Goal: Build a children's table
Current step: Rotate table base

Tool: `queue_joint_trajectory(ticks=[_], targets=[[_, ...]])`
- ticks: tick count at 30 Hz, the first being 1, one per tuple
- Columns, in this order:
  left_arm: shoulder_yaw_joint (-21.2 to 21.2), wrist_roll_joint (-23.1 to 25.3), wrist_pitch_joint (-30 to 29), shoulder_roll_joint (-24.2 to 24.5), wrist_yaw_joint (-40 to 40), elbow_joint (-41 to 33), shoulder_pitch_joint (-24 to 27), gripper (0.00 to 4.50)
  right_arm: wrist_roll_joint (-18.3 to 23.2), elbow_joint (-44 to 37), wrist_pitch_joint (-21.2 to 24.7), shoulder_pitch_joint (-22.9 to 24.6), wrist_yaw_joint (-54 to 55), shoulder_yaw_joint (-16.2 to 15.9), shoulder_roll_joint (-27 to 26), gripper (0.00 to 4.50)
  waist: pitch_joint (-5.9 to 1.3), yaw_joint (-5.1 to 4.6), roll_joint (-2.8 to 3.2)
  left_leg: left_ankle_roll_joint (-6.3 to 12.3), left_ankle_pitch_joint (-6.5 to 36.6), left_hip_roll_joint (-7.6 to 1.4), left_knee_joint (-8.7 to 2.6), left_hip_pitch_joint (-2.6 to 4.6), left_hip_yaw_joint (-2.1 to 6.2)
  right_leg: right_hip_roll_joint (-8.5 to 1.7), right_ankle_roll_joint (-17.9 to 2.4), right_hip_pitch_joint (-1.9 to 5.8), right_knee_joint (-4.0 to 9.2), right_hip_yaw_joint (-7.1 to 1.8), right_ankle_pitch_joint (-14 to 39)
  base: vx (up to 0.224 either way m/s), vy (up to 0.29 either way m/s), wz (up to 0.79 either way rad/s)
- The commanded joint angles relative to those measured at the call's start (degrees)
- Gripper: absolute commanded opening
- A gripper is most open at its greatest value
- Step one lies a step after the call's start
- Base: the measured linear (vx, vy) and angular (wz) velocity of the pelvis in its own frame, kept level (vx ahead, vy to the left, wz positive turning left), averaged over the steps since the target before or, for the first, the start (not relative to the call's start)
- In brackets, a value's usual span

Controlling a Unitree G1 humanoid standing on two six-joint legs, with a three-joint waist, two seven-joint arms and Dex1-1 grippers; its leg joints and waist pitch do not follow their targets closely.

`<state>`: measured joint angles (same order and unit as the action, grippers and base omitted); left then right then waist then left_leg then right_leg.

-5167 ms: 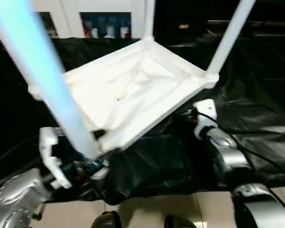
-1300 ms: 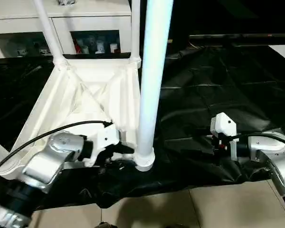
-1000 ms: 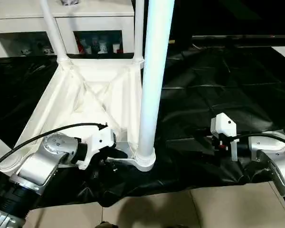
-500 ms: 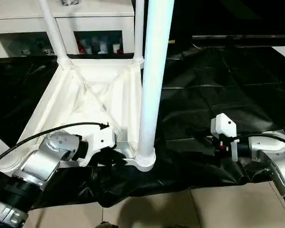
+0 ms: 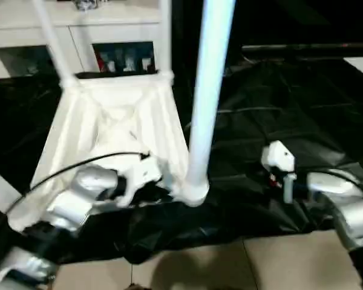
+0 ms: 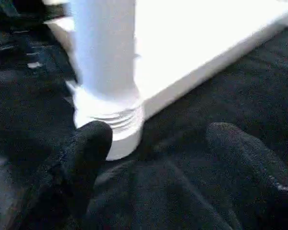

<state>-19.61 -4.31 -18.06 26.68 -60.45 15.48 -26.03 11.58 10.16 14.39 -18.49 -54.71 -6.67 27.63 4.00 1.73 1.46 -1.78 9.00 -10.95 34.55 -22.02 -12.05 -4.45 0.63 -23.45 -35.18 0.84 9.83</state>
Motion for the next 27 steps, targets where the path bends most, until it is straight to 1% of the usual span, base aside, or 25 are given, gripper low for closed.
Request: queue_joint_trajectory(ticks=[1,4,5,6,7,8,9,11,12,13,17,18,19,20,21,23,24,25,26,27], targets=[[1.6,-0.4,0.3,0.1,1.4,0.8,-0.8,0.00,-0.1,1.0,0.0,-1.3,1.9,0.8,-0.9,4.02,-3.82,0.18,-0.18,-1.36,21.6,-1.26,-4.31,1.24,1.83,-2.41,-10.7,1.70,5.25,-0.99,22.8,0.000,0.000,0.00],[0.7,0.7,1.7,0.0,0.6,1.3,-0.3,0.00,0.7,1.5,-0.2,-1.7,2.8,0.6,-3.2,4.12,-3.64,0.19,-0.14,-0.73,22.1,-1.43,-4.46,1.46,1.80,-2.28,-10.9,1.44,5.28,-1.11,21.2,0.000,0.000,0.00],[0.3,1.3,2.2,0.2,0.4,1.6,-0.3,0.00,0.5,1.8,-0.6,-1.8,2.8,0.3,-3.5,4.38,-3.59,0.18,-0.11,-0.79,22.2,-1.47,-4.51,1.48,1.82,-2.30,-10.9,1.43,5.24,-1.12,21.2,0.000,0.000,0.00],[0.2,1.4,2.4,0.3,0.3,1.7,-0.3,0.00,0.5,1.9,-0.7,-1.9,2.8,0.3,-3.6,4.38,-3.58,0.18,-0.08,-0.87,22.5,-1.49,-4.53,1.54,1.83,-2.31,-10.8,1.40,5.27,-1.10,21.6,0.000,0.000,0.00],[-0.5,2.3,3.3,0.6,0.0,2.1,-0.4,0.00,-0.1,2.5,-1.8,-2.2,2.9,-0.4,-4.3,4.38,-3.42,0.18,-0.18,-1.04,22.9,-1.55,-4.63,1.52,1.86,-2.37,-10.7,1.30,5.33,-1.11,22.1,0.000,0.000,0.00],[-0.6,2.3,3.3,0.6,0.0,2.2,-0.4,0.00,-0.1,2.5,-1.8,-2.2,2.9,-0.5,-4.3,4.38,-3.37,0.17,-0.11,-1.13,23.2,-1.53,-4.66,1.55,1.88,-2.37,-10.5,1.28,5.35,-1.11,22.5,0.000,0.000,0.00],[-0.9,2.6,3.5,0.8,-0.3,2.3,-0.6,0.00,-0.2,2.4,-2.1,-2.3,2.0,-1.3,-4.5,4.38,-3.27,0.21,-0.11,-1.35,23.8,-1.56,-4.72,1.72,1.87,-2.34,-10.3,1.16,5.45,-1.14,23.2,0.000,0.000,0.00],[-1.1,2.5,3.2,0.9,-0.5,2.4,-0.8,0.00,-0.3,2.3,-2.6,-2.5,0.6,-2.5,-4.6,4.38,-3.24,0.18,-0.13,-1.34,24.2,-1.56,-4.80,1.64,1.93,-2.39,-10.1,1.23,5.45,-1.15,23.7,0.000,0.000,0.00],[-1.1,2.4,3.2,0.9,-0.6,2.5,-0.9,0.00,-0.4,2.3,-3.0,-2.5,0.0,-3.0,-4.7,4.38,-3.21,0.15,-0.09,-1.43,24.5,-1.59,-4.81,1.72,1.94,-2.42,-10.0,1.10,5.52,-1.17,24.1,0.000,0.000,0.00],[-1.1,2.5,3.4,0.7,-0.6,3.1,-1.3,0.00,-0.7,2.3,-3.5,-2.8,-1.2,-4.1,-4.8,4.38,-3.19,0.14,-0.09,-1.44,24.7,-1.59,-4.83,1.68,1.97,-2.44,-10.0,1.11,5.51,-1.16,24.2,0.000,0.000,0.00],[-1.1,2.9,4.0,0.4,-0.6,4.1,-1.9,0.00,-2.1,3.3,-4.9,-3.5,-2.5,-5.8,-5.1,4.38,-2.98,0.13,-0.16,-1.78,26.3,-1.61,-4.91,1.85,2.07,-2.51,-9.2,0.79,5.86,-1.17,27.0,0.000,0.000,0.00],[-1.0,3.0,4.2,0.3,-0.6,4.3,-2.0,0.00,-2.7,4.0,-5.6,-3.8,-2.2,-6.2,-5.4,4.38,-2.95,0.11,-0.01,-1.96,26.8,-1.60,-4.92,1.91,2.12,-2.58,-9.1,0.68,5.98,-1.19,27.8,0.000,0.000,0.00],[-1.0,3.1,4.3,0.2,-0.6,4.6,-2.1,0.00,-3.1,5.4,-6.2,-4.6,-1.6,-6.4,-6.2,4.38,-2.94,0.02,-0.02,-2.11,27.1,-1.61,-4.96,1.88,2.17,-2.61,-9.1,0.66,5.95,-1.13,28.0,0.000,0.000,0.00],[-1.0,3.1,4.4,0.1,-0.6,4.6,-2.1,0.00,-3.2,5.8,-6.2,-5.0,-1.4,-6.4,-6.5,4.38,-2.89,-0.17,-0.10,-2.31,27.4,-1.52,-5.04,1.70,2.29,-2.58,-8.9,0.81,5.94,-1.04,28.7,0.000,0.000,0.00],[-1.0,3.1,4.4,0.1,-0.7,4.6,-2.1,0.00,-3.4,6.7,-6.4,-5.6,-0.8,-6.4,-7.0,4.38,-2.73,-0.12,-0.10,-2.37,28.0,-1.57,-5.12,1.79,2.33,-2.62,-8.5,0.60,6.07,-1.06,29.7,0.000,0.000,0.00],[-0.9,3.1,4.3,0.0,-0.8,4.6,-2.1,0.00,-3.5,7.7,-6.7,-6.4,-0.2,-6.4,-7.6,4.38,-2.67,-0.13,-0.09,-2.55,28.7,-1.53,-5.10,1.97,2.38,-2.62,-7.9,0.38,6.29,-1.09,31.1,0.000,0.000,0.00],[-0.9,3.0,4.3,0.0,-0.8,4.6,-2.1,0.00,-3.5,8.2,-6.7,-6.8,0.1,-6.3,-7.9,4.38,-2.68,-0.19,-0.10,-2.59,28.8,-1.52,-5.16,1.90,2.46,-2.63,-7.8,0.42,6.24,-1.07,31.3,0.000,0.000,0.00],[-0.9,2.9,4.3,0.0,-0.8,4.7,-2.1,0.00,-3.6,8.6,-6.8,-7.0,0.1,-6.5,-7.9,4.23,-2.63,-0.23,-0.36,-2.54,28.8,-1.53,-5.18,1.82,2.44,-2.63,-7.7,0.42,6.31,-1.07,31.4,0.000,0.000,0.00],[-0.8,2.9,4.3,0.0,-0.8,4.8,-2.1,0.00,-3.8,9.4,-7.0,-7.3,-0.2,-6.7,-8.0,4.23,-2.61,-0.14,-0.21,-2.54,28.9,-1.54,-5.22,1.87,2.46,-2.63,-7.5,0.35,6.33,-1.12,31.6,0.000,0.000,0.00],[-0.7,2.9,4.3,0.0,-0.7,4.8,-2.1,0.00,-3.9,9.7,-7.2,-7.4,-0.2,-6.7,-8.0,4.13,-2.66,-0.11,-0.18,-2.54,28.9,-1.56,-5.19,1.93,2.44,-2.66,-7.5,0.29,6.33,-1.16,31.4,0.000,0.000,0.00]])
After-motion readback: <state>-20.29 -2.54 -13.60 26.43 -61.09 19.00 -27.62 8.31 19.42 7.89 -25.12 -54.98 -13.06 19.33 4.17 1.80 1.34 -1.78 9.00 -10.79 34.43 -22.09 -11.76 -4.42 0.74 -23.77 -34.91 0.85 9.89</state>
